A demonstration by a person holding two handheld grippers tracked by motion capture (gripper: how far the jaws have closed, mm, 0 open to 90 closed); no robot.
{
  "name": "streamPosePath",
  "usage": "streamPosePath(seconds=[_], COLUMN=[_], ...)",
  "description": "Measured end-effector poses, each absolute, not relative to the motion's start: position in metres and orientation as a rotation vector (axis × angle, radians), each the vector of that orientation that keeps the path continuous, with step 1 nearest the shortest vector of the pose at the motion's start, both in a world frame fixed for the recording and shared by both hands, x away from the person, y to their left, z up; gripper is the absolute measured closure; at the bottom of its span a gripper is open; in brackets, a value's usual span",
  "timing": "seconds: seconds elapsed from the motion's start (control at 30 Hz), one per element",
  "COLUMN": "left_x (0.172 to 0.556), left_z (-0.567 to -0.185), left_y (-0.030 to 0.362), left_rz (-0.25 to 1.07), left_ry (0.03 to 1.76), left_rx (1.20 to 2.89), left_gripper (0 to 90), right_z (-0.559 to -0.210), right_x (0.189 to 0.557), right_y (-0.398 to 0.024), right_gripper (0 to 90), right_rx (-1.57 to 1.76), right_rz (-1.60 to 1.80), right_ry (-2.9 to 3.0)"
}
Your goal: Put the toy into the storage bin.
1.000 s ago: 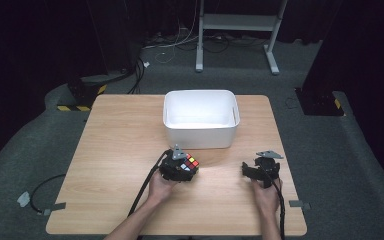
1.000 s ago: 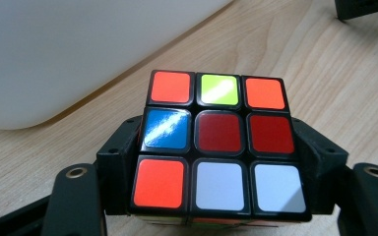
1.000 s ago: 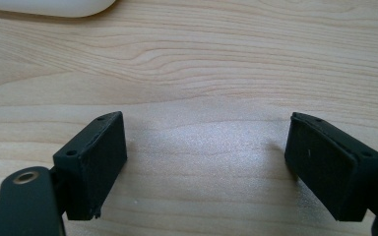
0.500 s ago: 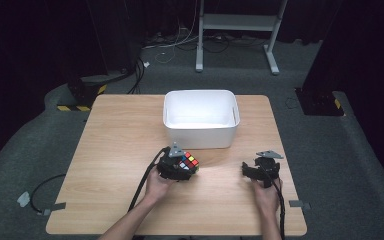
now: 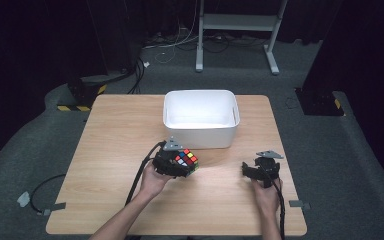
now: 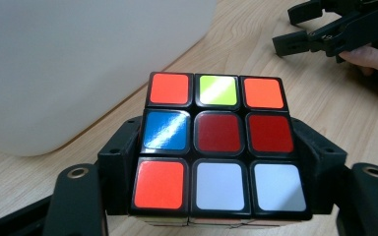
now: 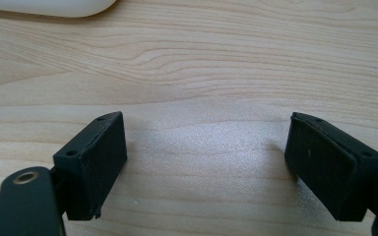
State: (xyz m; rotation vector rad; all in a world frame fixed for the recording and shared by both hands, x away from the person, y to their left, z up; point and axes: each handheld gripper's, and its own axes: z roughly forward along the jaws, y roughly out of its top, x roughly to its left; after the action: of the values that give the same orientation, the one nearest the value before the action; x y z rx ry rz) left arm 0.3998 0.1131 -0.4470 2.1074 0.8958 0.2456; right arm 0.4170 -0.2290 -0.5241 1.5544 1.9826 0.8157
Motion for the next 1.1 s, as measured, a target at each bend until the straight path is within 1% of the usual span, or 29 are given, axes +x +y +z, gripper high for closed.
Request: streamPosePath(seconds=[0.47, 1.1], left_x=[0.401, 0.411], left_z=[-0.422, -0.389], left_y=[0.118, 0.121], left_rz=[0.271, 0.263], left_ry=[0.868, 0.872], left_rx=[2.084, 2.023], left_gripper=[33.3, 33.3], right_z=[-0.524, -0.524], right_x=[0.417, 0.417], right_y=[-0.229, -0.229], right_gripper=[15.8, 15.8], right_rx=[1.554, 1.553], right_rz=[0.816, 0.815], right_ry=[1.983, 1.983])
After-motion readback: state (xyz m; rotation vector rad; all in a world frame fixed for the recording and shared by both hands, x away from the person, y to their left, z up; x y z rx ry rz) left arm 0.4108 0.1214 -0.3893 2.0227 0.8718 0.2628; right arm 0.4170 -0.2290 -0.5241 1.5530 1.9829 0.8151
